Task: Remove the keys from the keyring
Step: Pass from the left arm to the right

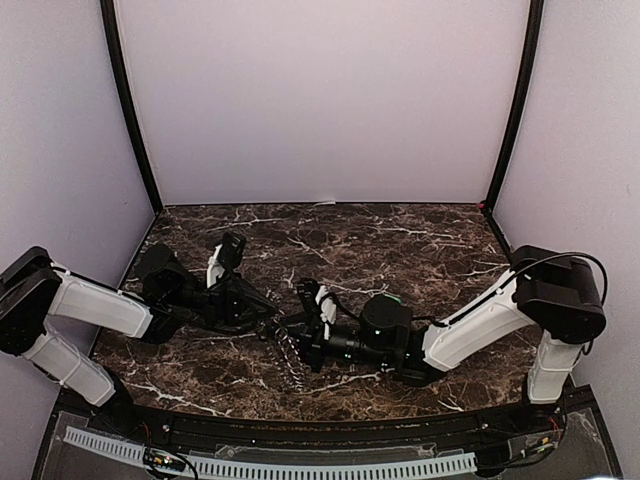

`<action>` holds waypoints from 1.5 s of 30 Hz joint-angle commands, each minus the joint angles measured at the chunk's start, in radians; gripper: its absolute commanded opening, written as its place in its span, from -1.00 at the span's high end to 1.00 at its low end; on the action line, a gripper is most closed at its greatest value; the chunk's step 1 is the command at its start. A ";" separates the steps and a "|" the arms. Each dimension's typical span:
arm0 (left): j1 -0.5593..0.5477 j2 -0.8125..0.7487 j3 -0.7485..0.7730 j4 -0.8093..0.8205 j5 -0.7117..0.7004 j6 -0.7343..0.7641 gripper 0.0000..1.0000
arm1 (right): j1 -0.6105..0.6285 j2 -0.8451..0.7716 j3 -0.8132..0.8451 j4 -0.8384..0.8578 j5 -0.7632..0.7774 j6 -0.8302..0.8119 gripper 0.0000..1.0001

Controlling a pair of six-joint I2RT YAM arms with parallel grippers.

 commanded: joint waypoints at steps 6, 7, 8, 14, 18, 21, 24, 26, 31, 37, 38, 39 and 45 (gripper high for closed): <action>0.006 -0.008 -0.006 0.056 0.006 -0.006 1.00 | 0.009 0.015 0.010 0.018 0.028 -0.018 0.60; 0.007 -0.009 -0.007 0.052 0.005 -0.003 1.00 | 0.009 0.014 0.008 0.018 0.030 -0.018 0.67; 0.007 -0.011 -0.006 0.047 0.003 0.002 1.00 | 0.009 0.012 0.003 0.019 0.034 -0.017 0.71; 0.007 -0.013 -0.002 0.029 -0.004 0.013 1.00 | 0.008 -0.009 -0.028 0.023 0.057 -0.021 0.83; 0.007 -0.010 0.002 0.026 -0.004 0.014 1.00 | 0.010 -0.013 -0.033 0.022 0.050 -0.022 0.97; 0.006 -0.009 0.005 0.018 -0.003 0.019 1.00 | 0.010 -0.013 -0.036 0.028 0.047 -0.022 1.00; 0.006 -0.012 0.006 -0.003 -0.006 0.037 1.00 | 0.009 -0.022 -0.053 0.049 0.056 -0.020 1.00; 0.006 -0.017 0.006 -0.043 -0.010 0.066 1.00 | 0.009 -0.035 -0.075 0.056 0.077 -0.015 1.00; 0.008 -0.032 -0.003 -0.138 -0.040 0.147 1.00 | 0.010 -0.100 -0.150 0.043 0.154 0.004 1.00; 0.008 0.001 0.001 -0.218 -0.052 0.223 1.00 | 0.009 -0.160 -0.197 -0.044 0.220 0.022 1.00; 0.008 0.010 0.001 -0.222 -0.053 0.230 1.00 | 0.009 -0.168 -0.200 -0.058 0.224 0.025 1.00; 0.008 0.020 0.000 -0.224 -0.057 0.238 1.00 | 0.009 -0.176 -0.203 -0.071 0.226 0.029 1.00; 0.008 0.095 -0.002 -0.234 -0.094 0.278 1.00 | 0.011 -0.212 -0.181 -0.199 0.180 0.050 1.00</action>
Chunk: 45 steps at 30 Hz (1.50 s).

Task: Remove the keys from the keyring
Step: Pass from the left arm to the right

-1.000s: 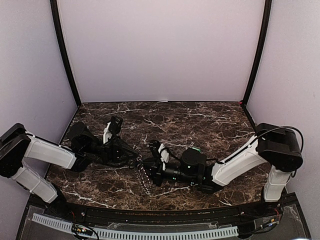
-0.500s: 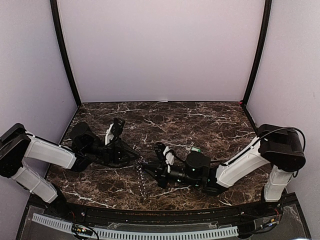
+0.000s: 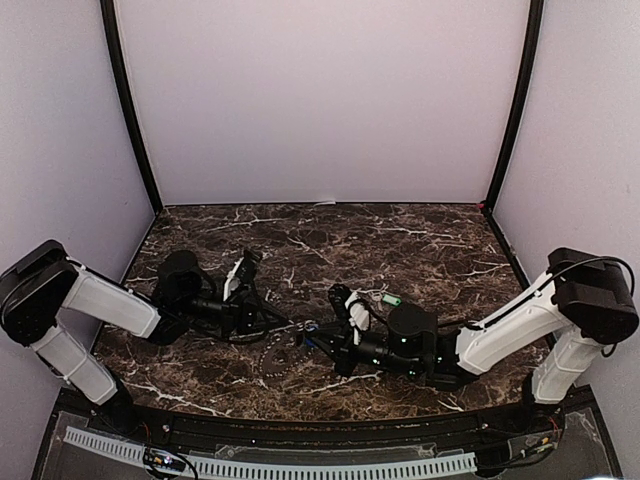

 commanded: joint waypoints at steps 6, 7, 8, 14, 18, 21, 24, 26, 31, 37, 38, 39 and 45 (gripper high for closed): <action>0.003 0.078 -0.019 0.046 -0.028 0.041 0.94 | 0.011 -0.054 0.030 -0.151 -0.029 0.063 1.00; 0.003 0.079 -0.023 0.053 -0.030 0.038 0.89 | 0.010 -0.056 0.032 -0.155 -0.030 0.067 1.00; 0.003 0.077 -0.027 0.057 -0.031 0.037 0.85 | 0.011 -0.055 0.037 -0.161 -0.032 0.073 1.00; 0.003 0.003 -0.049 -0.009 -0.102 0.080 0.16 | 0.011 -0.059 0.065 -0.199 -0.039 0.088 1.00; 0.002 -0.104 -0.054 -0.133 -0.198 0.161 -0.03 | 0.011 -0.063 0.064 -0.207 -0.035 0.091 1.00; 0.000 -0.171 -0.037 -0.241 -0.247 0.207 -0.08 | 0.011 -0.101 0.065 -0.219 -0.033 0.084 1.00; -0.017 -0.206 -0.019 -0.299 -0.254 0.228 -0.10 | 0.011 -0.124 0.069 -0.244 -0.023 0.064 1.00; -0.040 -0.212 -0.004 -0.317 -0.279 0.245 -0.11 | 0.010 -0.139 0.081 -0.282 -0.018 0.042 1.00; -0.107 -0.186 0.032 -0.332 -0.303 0.279 -0.12 | 0.009 -0.192 0.121 -0.413 -0.046 -0.038 1.00; -0.159 -0.136 0.061 -0.294 -0.290 0.306 -0.01 | 0.000 -0.263 0.169 -0.574 -0.117 -0.099 1.00; -0.161 -0.126 0.064 -0.285 -0.280 0.305 0.05 | -0.005 -0.272 0.171 -0.588 -0.139 -0.102 1.00; -0.163 -0.118 0.069 -0.276 -0.271 0.302 0.09 | -0.013 -0.283 0.171 -0.599 -0.165 -0.105 1.00; -0.183 -0.069 0.079 -0.197 -0.201 0.265 0.29 | -0.069 -0.325 0.147 -0.607 -0.358 -0.091 1.00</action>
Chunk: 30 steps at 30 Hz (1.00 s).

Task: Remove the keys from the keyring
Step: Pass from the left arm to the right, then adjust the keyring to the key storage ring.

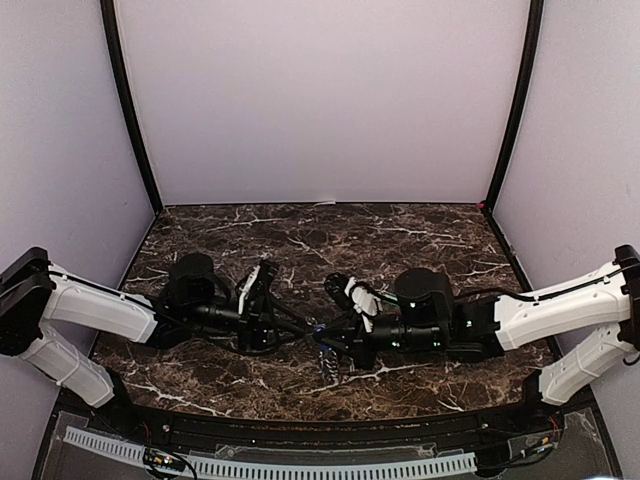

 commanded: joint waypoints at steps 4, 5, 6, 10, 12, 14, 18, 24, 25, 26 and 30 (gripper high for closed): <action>-0.037 0.032 0.025 0.123 0.083 -0.032 0.43 | -0.066 -0.047 -0.016 0.077 -0.253 0.028 1.00; -0.043 0.032 0.025 0.123 0.081 -0.029 0.44 | -0.074 -0.049 -0.021 0.090 -0.275 0.037 1.00; -0.047 0.031 0.023 0.122 0.078 -0.027 0.44 | -0.081 -0.049 -0.024 0.097 -0.296 0.043 1.00; -0.057 0.011 0.012 0.118 0.046 -0.010 0.45 | -0.096 -0.041 -0.021 0.101 -0.352 0.055 1.00; -0.062 -0.004 0.011 0.102 0.028 0.008 0.45 | -0.099 -0.034 -0.016 0.100 -0.375 0.058 1.00; -0.066 -0.014 0.017 0.082 0.021 0.023 0.45 | -0.102 -0.028 -0.013 0.097 -0.386 0.060 1.00; -0.076 -0.010 0.033 0.052 0.019 0.042 0.46 | -0.107 -0.024 -0.010 0.103 -0.394 0.062 1.00; -0.088 0.001 0.047 0.035 0.009 0.061 0.57 | -0.114 -0.024 -0.009 0.112 -0.412 0.069 1.00; -0.090 0.001 0.047 0.039 0.009 0.061 0.57 | -0.114 -0.024 -0.009 0.113 -0.414 0.070 1.00; -0.093 0.002 0.048 0.041 0.008 0.060 0.58 | -0.116 -0.025 -0.010 0.114 -0.416 0.070 1.00; -0.099 0.008 0.057 0.042 0.013 0.064 0.62 | -0.119 -0.024 -0.011 0.118 -0.420 0.073 1.00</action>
